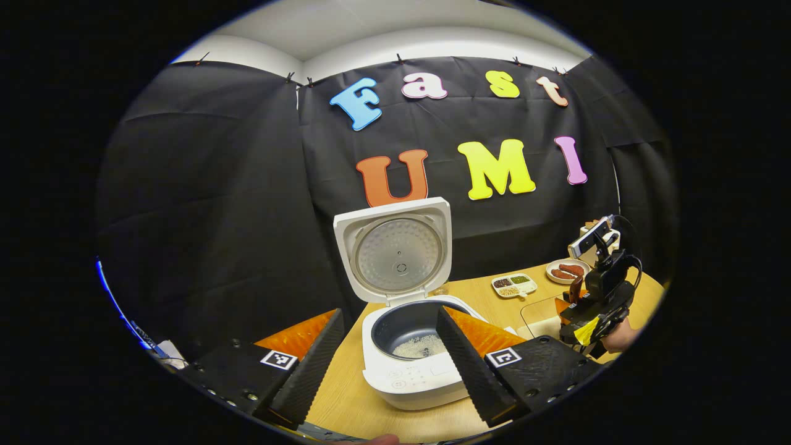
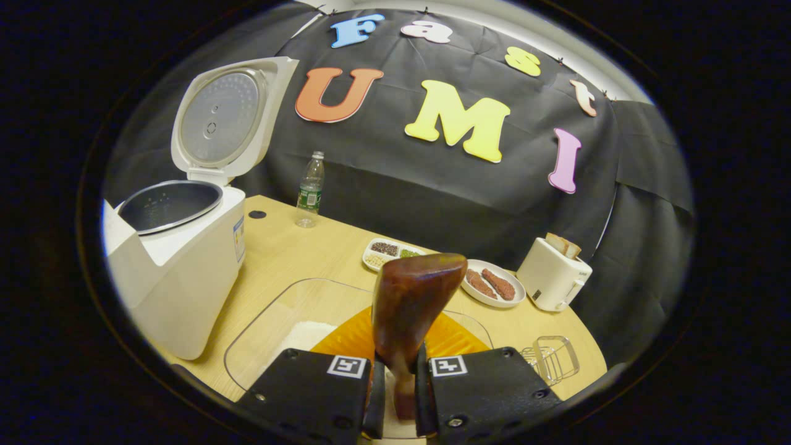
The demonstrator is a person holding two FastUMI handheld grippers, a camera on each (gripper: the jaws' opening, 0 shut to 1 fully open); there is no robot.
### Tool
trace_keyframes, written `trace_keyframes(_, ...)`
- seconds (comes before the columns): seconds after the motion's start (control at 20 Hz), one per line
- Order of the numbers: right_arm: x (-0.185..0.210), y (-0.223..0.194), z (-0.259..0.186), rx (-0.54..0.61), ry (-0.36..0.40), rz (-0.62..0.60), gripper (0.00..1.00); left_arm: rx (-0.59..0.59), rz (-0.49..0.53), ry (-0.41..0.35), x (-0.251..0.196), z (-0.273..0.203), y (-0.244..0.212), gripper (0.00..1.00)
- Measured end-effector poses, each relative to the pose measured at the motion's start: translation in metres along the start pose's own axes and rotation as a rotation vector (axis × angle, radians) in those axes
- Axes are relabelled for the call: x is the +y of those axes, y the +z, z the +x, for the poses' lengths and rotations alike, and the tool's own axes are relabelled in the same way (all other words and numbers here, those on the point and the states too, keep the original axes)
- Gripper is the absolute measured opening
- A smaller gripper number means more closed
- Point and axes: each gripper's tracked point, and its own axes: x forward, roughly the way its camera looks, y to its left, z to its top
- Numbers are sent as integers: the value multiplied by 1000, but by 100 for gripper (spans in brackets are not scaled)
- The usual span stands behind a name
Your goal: Close the left gripper, press the button to open the rice cooker; take a wooden spoon from the chopstick holder with the right hand, scoop a spoonful of rice and pour it into the rice cooker, then put the wooden spoon back into the chopstick holder.
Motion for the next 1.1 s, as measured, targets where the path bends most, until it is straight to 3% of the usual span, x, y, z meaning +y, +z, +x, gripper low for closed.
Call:
trace_keyframes(0.2,12,-5,2,11,51,89,25,14,1,8,2,1,-3,95)
trace_keyframes(0.65,-7,-10,4,41,150,745,25,19,33,9,4,2,3,95)
trace_keyframes(1.1,-30,0,3,4,201,1207,24,2,40,8,7,2,17,95)
